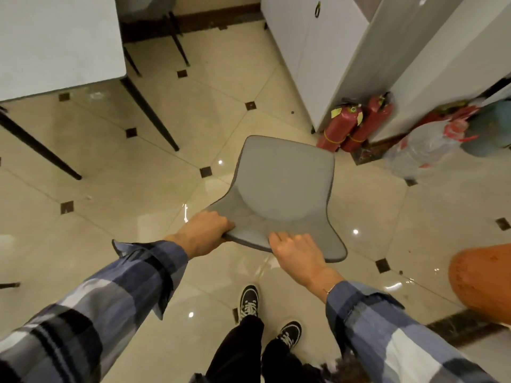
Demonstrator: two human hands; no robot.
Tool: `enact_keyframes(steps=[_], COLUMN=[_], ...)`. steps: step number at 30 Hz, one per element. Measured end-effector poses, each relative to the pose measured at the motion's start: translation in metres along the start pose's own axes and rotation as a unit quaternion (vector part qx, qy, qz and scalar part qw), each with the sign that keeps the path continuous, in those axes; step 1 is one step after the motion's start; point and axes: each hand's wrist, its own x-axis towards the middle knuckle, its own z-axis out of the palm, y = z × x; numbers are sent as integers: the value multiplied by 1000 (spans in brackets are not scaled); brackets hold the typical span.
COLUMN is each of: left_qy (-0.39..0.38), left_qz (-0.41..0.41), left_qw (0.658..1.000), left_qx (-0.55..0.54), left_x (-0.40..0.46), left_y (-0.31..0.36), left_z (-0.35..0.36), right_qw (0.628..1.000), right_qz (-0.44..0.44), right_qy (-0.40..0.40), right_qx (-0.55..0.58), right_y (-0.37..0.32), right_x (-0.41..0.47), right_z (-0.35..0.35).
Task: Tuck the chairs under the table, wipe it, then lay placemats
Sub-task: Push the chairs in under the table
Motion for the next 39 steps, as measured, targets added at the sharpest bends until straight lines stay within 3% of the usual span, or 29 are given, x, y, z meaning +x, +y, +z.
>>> enact_keyframes(steps=[8, 15, 21, 30, 39], left_qy=[80, 123, 147, 214, 266], left_qz=[-65, -79, -96, -206, -301], left_qw=[995, 989, 983, 948, 908], left_qx=[-9, 2, -47, -112, -119], left_x=[35, 106, 161, 275, 387], left_y=[-32, -78, -122, -160, -194], left_z=[-11, -48, -80, -140, -199], right_qw=[990, 994, 989, 955, 919], right_qz=[-128, -101, -141, -280, -377], right_qy=[18, -6, 26, 83, 62], right_qx=[-51, -41, -31, -46, -92], right_y=[66, 112, 154, 261, 358], right_x=[101, 180, 259, 411, 568], right_z=[-7, -5, -2, -17, -35])
